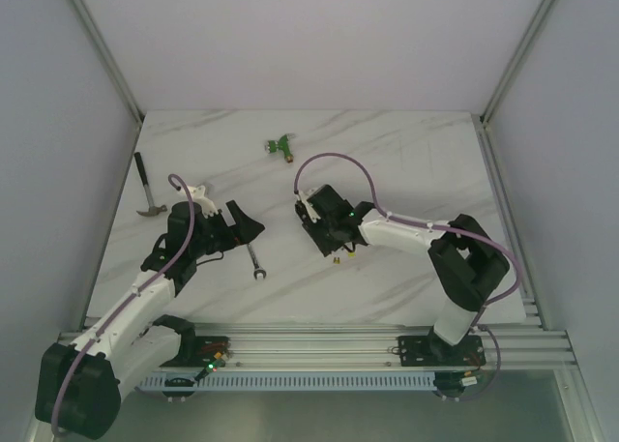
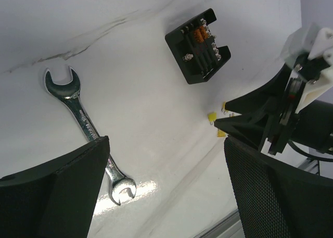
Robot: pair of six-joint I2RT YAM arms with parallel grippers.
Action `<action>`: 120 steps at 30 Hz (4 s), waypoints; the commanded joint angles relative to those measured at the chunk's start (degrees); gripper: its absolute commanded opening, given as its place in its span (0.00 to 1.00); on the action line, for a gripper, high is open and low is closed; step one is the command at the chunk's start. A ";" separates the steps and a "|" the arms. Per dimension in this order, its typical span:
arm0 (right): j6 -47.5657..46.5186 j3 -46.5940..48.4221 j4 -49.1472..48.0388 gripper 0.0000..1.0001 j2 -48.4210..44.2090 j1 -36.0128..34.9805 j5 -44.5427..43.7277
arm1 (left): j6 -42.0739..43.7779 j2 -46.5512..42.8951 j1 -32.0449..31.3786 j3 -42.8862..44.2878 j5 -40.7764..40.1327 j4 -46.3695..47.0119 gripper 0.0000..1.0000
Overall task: Snap on the fuse box
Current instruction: Pick up the fuse from the center of the board.
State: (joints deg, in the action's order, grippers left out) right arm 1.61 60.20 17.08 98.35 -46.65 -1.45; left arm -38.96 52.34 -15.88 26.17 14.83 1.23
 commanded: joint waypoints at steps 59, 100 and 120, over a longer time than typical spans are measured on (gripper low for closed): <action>26.64 9.67 12.19 0.39 11.14 -1.07 -11.41 | 0.71 0.22 -0.34 -0.96 1.67 -0.62 1.00; 26.91 8.36 11.67 0.38 8.71 -1.07 -10.84 | 0.00 0.77 -3.28 -0.59 0.89 -0.08 1.00; 25.48 9.19 14.45 0.39 10.58 -0.89 -6.44 | 0.29 1.34 -3.41 -0.38 1.09 -0.01 1.00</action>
State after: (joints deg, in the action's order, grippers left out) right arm 27.40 69.82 27.33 107.31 -47.55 -10.63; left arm -38.94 53.32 -18.96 25.74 15.84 1.21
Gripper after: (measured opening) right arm 0.391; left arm 0.998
